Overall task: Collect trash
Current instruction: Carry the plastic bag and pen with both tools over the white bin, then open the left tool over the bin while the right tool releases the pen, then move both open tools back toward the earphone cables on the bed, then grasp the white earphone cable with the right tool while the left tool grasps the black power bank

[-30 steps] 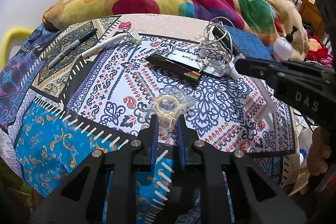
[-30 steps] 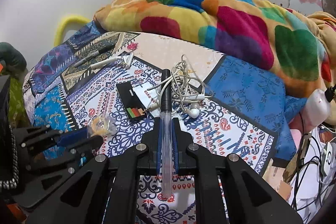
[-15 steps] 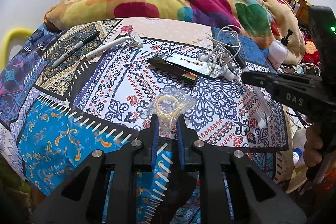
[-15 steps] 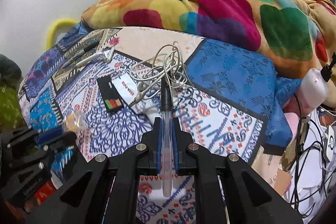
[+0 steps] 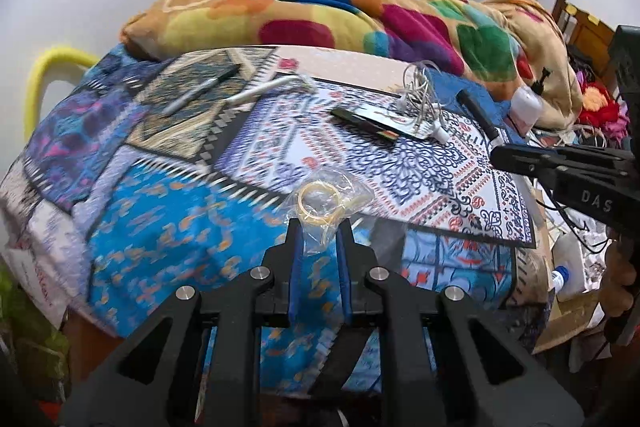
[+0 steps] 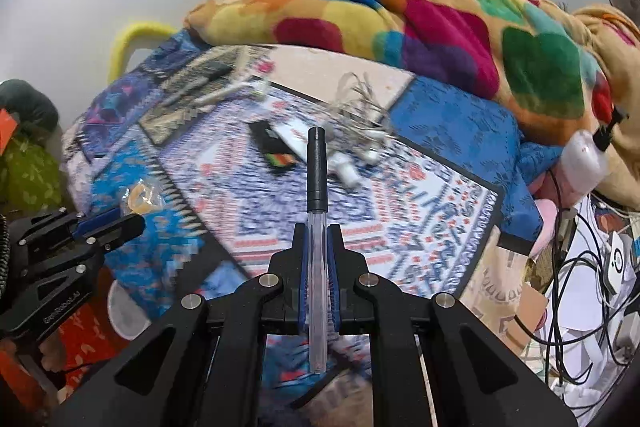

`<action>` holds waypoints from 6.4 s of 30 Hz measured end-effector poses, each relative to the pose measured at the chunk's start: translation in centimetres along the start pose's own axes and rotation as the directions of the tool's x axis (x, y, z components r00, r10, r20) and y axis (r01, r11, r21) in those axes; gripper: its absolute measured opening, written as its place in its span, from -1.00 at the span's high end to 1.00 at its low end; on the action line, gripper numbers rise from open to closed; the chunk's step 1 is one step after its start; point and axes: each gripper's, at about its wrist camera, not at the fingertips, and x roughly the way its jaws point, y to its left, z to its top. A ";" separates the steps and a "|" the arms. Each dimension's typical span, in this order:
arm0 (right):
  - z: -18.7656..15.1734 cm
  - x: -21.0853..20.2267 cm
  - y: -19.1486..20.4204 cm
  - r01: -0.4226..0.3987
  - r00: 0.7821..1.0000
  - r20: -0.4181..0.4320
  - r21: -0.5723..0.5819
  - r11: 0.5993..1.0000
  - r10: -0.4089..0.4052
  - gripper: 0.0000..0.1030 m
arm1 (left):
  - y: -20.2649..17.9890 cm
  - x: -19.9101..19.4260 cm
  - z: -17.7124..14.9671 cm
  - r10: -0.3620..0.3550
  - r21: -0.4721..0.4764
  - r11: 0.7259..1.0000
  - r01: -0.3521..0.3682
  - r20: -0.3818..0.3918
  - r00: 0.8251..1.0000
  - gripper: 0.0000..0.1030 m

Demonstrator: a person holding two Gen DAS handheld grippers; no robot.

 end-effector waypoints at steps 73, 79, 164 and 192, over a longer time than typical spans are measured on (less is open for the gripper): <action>-9.2 15.6 41.6 -0.379 0.854 -0.505 -0.438 0.816 0.126 0.35 | 31.3 -3.9 -27.8 0.161 -0.509 0.783 -0.359 -0.392 0.906 0.24; -8.5 12.2 40.7 -0.349 0.894 -0.427 -0.476 0.807 0.135 0.35 | 29.8 -8.2 -25.9 0.200 -0.513 0.786 -0.346 -0.319 0.927 0.24; 6.5 6.0 -5.4 0.005 0.994 0.104 0.113 0.994 -0.017 0.88 | -4.8 11.7 8.3 -0.084 -0.107 0.992 0.074 -0.100 0.991 0.05; 5.3 0.9 -3.1 0.057 0.981 0.184 0.028 0.998 -0.061 0.89 | -7.0 8.2 7.4 -0.056 -0.043 0.998 0.055 -0.036 0.998 0.96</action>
